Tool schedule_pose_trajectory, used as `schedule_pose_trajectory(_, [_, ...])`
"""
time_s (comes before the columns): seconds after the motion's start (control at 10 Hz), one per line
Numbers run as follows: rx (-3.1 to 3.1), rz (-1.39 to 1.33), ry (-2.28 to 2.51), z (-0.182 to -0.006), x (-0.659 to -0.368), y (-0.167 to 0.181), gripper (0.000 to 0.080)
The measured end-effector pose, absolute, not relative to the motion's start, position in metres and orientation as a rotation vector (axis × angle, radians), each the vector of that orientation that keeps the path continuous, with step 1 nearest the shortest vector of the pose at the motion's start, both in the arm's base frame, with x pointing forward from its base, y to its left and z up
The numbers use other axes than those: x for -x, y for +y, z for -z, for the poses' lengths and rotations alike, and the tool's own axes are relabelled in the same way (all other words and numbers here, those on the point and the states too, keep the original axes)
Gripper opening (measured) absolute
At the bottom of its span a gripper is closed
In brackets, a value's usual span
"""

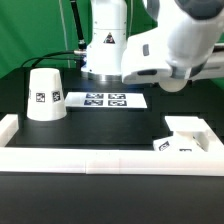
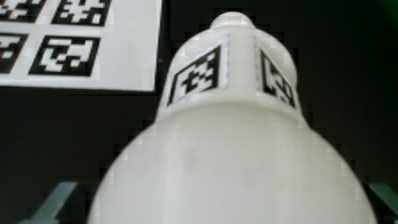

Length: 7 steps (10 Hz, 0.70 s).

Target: Assemble lamp

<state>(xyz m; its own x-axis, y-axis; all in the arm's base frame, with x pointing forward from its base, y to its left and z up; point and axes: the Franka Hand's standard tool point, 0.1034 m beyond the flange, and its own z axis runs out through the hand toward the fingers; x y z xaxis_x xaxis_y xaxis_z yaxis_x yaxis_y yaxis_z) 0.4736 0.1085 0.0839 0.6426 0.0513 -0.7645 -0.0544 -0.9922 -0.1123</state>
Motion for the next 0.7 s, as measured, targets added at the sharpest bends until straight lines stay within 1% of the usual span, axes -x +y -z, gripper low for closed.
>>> schedule_pose_trajectory(0.1, [2.735,-1.276,0.003,-0.085,-0.470,0.108,0.0579])
schedule_pose_trajectory(0.2, [2.754,-1.230,0.006,-0.081,-0.476,0.109,0.0579])
schedule_pose_trajectory(0.3, [2.794,-1.105,-0.025,-0.076,-0.484,0.109,0.0579])
schedule_pose_trajectory(0.4, [2.829,-0.987,-0.050,-0.073,-0.486,0.106,0.0579])
schedule_pose_trajectory(0.5, [2.876,-0.849,-0.050,-0.078,-0.491,0.105,0.0579])
schedule_pose_trajectory(0.6, [2.895,-0.778,-0.055,-0.085,-0.493,0.103,0.0579])
schedule_pose_trajectory(0.7, [2.919,-0.682,-0.054,-0.090,-0.502,0.101,0.0579])
